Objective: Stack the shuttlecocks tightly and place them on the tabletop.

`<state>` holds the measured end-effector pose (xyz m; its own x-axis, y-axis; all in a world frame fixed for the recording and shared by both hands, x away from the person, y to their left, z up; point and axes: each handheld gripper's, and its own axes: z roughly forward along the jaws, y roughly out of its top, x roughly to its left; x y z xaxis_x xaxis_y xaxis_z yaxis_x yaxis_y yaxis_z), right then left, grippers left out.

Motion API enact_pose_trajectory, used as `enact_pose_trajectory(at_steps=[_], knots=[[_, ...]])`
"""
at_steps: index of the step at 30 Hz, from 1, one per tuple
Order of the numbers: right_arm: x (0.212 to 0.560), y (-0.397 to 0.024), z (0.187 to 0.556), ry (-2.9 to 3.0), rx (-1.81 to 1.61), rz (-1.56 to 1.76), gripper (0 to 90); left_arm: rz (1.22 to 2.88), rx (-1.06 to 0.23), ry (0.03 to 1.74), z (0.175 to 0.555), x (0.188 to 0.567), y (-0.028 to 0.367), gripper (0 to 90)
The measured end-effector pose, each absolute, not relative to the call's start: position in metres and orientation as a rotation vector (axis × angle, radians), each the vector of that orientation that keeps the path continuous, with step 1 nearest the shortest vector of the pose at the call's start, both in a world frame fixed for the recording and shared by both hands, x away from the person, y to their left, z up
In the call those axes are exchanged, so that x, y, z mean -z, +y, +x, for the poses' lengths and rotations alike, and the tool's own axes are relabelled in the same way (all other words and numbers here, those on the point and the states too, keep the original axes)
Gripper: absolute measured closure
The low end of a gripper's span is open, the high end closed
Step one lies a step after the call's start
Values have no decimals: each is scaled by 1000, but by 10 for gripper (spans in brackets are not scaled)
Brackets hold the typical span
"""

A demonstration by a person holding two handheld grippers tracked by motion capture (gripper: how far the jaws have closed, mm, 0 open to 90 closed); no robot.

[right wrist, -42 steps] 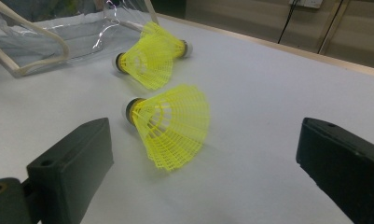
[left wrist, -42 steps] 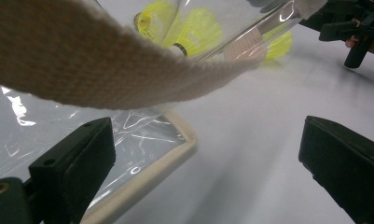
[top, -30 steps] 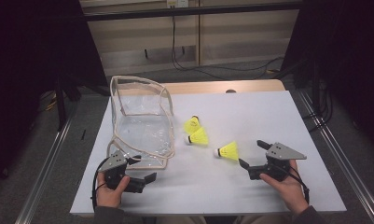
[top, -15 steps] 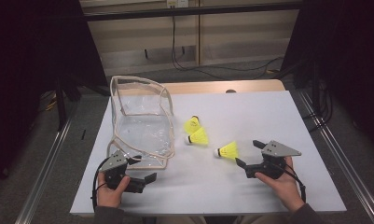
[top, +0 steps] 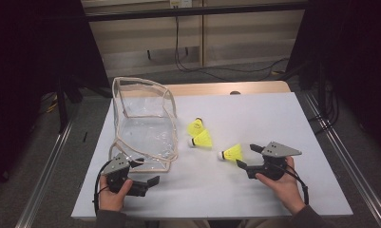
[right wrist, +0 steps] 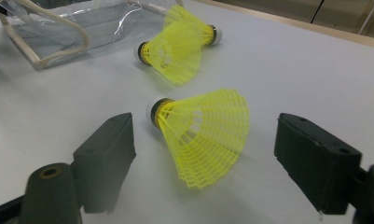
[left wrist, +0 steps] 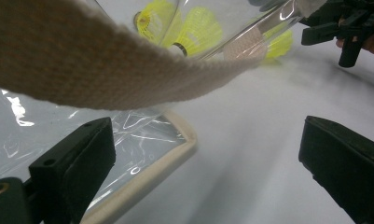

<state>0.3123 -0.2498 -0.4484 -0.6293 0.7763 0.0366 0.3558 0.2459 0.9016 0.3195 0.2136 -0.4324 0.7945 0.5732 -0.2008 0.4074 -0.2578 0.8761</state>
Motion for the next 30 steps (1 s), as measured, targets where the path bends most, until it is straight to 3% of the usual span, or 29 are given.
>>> enact_pose_trajectory(at_steps=[30], knots=[[453,-239,321,2221,-1348,1020,454,1893,-192,740,320,432,213,37]])
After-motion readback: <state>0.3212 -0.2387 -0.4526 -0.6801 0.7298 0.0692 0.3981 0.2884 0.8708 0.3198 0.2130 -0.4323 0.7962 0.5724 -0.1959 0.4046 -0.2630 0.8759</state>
